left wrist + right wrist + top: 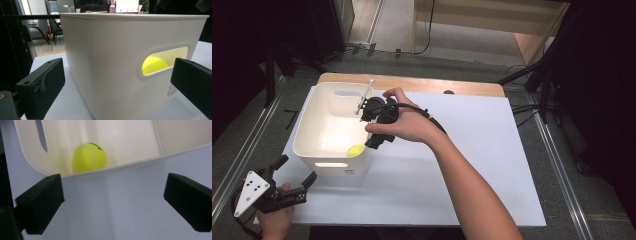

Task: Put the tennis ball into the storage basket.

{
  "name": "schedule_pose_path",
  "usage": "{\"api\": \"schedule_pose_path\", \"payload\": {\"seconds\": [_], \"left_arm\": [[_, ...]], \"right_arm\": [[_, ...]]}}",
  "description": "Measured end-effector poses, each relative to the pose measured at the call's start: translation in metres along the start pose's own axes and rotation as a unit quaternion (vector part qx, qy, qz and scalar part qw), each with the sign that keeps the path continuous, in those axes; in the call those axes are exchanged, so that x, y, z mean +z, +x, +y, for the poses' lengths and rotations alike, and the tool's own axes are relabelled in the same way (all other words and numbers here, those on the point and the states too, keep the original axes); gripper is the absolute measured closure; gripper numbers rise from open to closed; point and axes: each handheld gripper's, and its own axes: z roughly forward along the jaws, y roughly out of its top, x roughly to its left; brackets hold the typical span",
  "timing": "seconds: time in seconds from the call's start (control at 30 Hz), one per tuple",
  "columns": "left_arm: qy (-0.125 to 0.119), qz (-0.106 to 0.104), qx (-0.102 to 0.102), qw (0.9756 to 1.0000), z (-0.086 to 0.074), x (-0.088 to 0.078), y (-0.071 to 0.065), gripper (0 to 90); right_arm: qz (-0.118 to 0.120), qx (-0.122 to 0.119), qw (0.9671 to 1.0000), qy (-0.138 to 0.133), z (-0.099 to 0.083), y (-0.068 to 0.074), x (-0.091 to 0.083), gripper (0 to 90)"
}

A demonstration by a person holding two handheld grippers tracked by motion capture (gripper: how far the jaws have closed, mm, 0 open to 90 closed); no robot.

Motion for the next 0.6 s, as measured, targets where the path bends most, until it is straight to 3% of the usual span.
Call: {"api": "schedule_pose_path", "payload": {"seconds": [0.6], "left_arm": [[0.002,0.000,0.002,1.0000,0.000,0.000,0.000,0.0]], "right_arm": [[-0.018,0.033,0.9992,-0.012,-0.050,-0.001,-0.004,1.3]]}}
